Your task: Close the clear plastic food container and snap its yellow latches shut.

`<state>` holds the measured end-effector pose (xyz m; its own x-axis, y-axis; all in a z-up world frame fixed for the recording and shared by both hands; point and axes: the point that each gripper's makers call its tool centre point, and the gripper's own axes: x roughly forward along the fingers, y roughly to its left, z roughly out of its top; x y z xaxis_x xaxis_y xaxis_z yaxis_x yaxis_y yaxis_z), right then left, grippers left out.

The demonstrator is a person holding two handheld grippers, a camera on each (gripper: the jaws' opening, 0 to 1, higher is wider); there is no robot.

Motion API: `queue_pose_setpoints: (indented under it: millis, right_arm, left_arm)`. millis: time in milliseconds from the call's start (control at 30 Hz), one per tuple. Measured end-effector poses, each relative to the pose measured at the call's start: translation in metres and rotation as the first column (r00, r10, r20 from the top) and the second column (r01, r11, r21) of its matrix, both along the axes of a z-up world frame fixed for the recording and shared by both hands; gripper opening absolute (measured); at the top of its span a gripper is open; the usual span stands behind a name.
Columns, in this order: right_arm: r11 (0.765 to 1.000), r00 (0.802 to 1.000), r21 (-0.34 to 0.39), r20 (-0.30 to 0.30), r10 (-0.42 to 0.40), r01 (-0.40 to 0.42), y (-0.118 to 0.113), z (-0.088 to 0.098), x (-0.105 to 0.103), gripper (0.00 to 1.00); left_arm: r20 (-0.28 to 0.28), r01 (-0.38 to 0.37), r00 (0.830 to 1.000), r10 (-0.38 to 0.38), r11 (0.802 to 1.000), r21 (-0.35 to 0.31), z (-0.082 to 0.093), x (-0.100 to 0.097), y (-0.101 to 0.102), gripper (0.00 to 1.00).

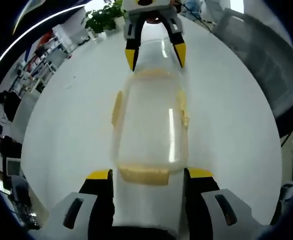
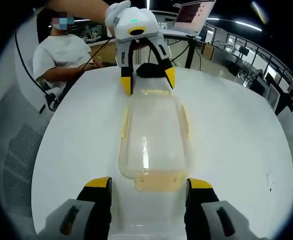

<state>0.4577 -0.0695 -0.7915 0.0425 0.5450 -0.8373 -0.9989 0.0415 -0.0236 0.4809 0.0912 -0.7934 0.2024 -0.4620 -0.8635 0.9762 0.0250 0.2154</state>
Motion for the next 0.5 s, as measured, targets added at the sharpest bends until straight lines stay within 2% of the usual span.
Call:
queue_pose_setpoints:
  millis: [100,233,500]
  right_arm:
    - [1.0,1.0,-0.008,0.0,0.01,-0.01,0.0002,-0.001,0.0001,0.57]
    - [1.0,1.0,-0.01,-0.001,0.008,-0.008,0.0015,-0.0007,0.0024,0.57]
    - [1.0,1.0,-0.021,-0.023,-0.002,0.001,0.0052,-0.0032,0.0014,0.54]
  left_arm:
    - [-0.003,0.018,1.0,-0.018,1.0,0.008,0.0006,0.0008,-0.0013,0.55]
    - [-0.027,0.031,0.999,-0.03,0.999,0.017,-0.0013,0.0018,0.0008,0.47]
    - [-0.018,0.066,0.998,-0.065,0.997,0.028,-0.0016,0.0064,0.0,0.46]
